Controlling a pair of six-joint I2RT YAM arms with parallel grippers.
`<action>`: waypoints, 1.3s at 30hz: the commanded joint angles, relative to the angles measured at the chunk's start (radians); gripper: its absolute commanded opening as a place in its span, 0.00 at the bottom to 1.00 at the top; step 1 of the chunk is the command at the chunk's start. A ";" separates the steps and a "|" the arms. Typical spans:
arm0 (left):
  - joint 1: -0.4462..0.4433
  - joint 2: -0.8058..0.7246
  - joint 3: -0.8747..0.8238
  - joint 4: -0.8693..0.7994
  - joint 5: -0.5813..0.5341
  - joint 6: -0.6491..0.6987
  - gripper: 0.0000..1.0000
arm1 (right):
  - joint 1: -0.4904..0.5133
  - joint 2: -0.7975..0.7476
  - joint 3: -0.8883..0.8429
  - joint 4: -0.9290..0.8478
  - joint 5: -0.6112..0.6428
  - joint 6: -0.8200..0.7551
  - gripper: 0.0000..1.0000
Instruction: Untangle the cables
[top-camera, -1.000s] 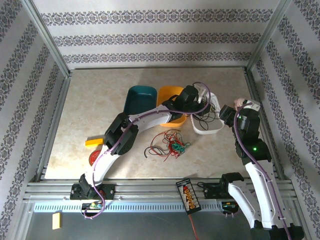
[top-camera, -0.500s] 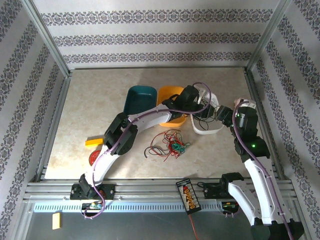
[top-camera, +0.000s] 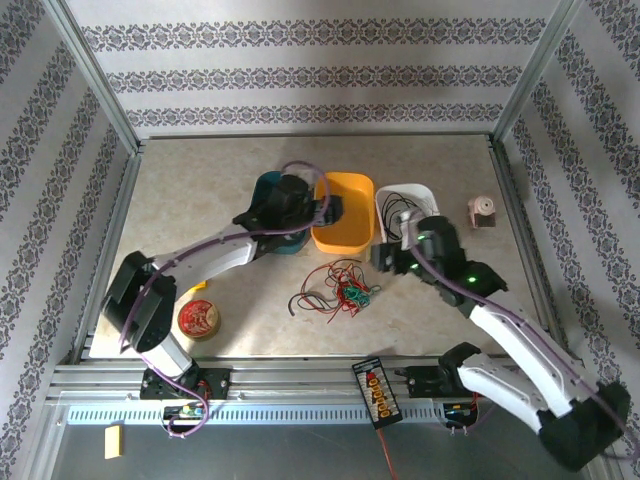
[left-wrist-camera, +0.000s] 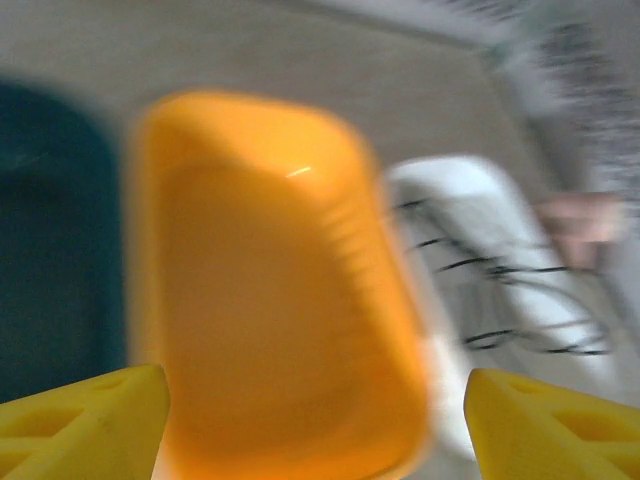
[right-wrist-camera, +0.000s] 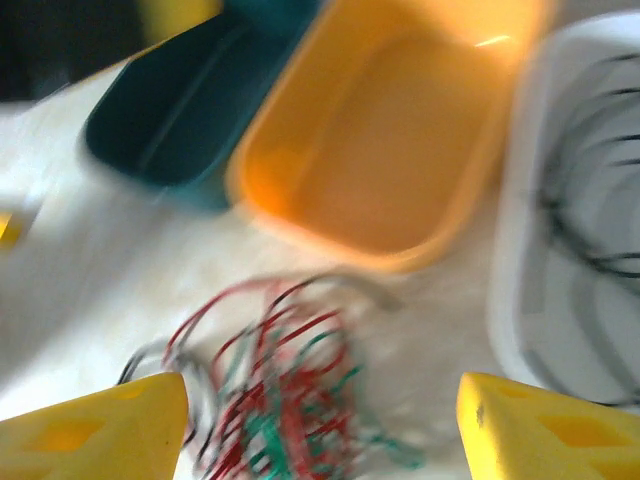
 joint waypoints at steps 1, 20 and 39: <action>0.005 -0.128 -0.117 -0.145 -0.154 -0.087 0.78 | 0.204 0.090 0.022 -0.045 0.004 -0.134 0.72; 0.092 -0.340 -0.240 -0.347 -0.432 -0.313 0.78 | 0.446 0.783 0.319 -0.035 -0.017 -0.348 0.68; 0.007 -0.173 -0.167 0.018 0.016 -0.004 0.81 | 0.114 0.403 0.329 -0.055 -0.153 -0.211 0.00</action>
